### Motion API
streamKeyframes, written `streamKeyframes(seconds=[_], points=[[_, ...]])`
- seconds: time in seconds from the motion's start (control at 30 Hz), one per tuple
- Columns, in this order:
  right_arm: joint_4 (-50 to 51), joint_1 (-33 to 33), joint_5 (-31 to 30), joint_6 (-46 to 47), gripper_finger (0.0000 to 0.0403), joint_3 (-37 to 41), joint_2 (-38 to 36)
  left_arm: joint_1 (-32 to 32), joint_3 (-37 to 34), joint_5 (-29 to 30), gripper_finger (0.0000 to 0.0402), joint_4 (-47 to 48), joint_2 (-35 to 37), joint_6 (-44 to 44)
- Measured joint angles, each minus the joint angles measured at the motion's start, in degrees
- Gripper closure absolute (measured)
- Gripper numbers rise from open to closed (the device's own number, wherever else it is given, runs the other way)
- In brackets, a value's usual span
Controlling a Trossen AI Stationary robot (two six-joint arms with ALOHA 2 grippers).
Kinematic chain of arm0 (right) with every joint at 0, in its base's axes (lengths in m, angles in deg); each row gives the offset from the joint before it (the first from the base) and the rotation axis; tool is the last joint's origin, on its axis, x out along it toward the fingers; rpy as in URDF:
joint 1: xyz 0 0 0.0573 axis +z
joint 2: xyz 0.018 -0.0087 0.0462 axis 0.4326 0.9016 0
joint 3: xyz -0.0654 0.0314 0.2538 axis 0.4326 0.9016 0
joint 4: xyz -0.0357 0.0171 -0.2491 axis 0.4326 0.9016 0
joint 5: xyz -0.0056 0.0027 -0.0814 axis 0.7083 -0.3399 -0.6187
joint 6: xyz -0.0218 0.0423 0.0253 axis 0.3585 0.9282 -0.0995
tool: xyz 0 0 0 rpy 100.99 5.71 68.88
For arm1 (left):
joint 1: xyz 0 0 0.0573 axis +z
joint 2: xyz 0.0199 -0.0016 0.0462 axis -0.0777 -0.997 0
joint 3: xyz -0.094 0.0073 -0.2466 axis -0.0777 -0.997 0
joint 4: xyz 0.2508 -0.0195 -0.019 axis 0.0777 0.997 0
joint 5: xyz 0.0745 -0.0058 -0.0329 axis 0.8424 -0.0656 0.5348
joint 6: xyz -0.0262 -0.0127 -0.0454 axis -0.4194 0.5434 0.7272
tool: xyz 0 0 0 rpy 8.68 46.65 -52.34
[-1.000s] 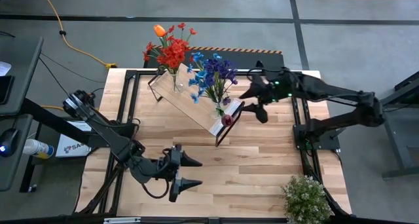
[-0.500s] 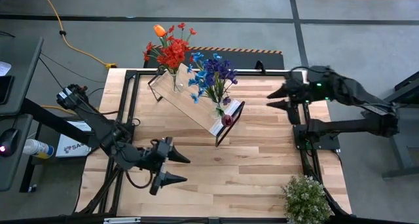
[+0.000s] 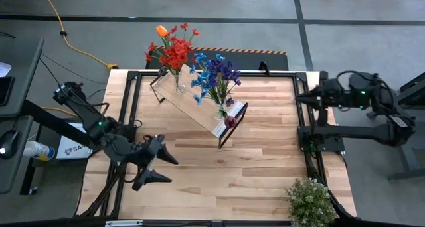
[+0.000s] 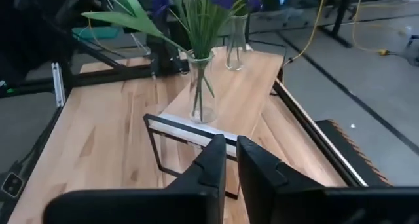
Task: Pick and place flowers into a vace then onto a shelf
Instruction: Return to home position
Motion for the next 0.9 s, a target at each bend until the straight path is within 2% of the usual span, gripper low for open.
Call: streamKeyframes(seconds=[0.1, 0.23, 0.4, 0.57, 0.7, 0.9], points=[[0.8, 0.0, 0.3, -0.1, 0.0363, 0.0, -3.0, 0.0, 0.0, -2.4, 0.0064, 3.2, 0.9, 1.6], [1.1, 0.0, 0.5, -0.1, 0.0352, 0.0, -7.1, 0.0, 0.0, -2.4, 0.0064, 5.2, 2.9, 1.9], [1.4, 0.0, -2.7, 2.9, 0.0345, 0.0, -11.8, 0.0, 0.0, -2.2, 0.0064, 7.6, 5.8, 1.8], [8.1, 0.0, -3.0, 4.8, 0.0349, -0.1, -16.7, -1.2, 0.0, -1.5, 0.0064, 11.3, 9.7, 1.1], [12.1, 0.0, -3.0, 9.1, 0.0353, -0.1, -20.5, -4.6, 0.0, 2.9, 0.0064, 13.4, 12.1, -0.1], [12.2, 0.0, -3.1, 10.3, 0.0356, -0.1, -25.9, -12.0, -2.0, 11.1, 0.0064, 14.9, 15.3, 2.0]])
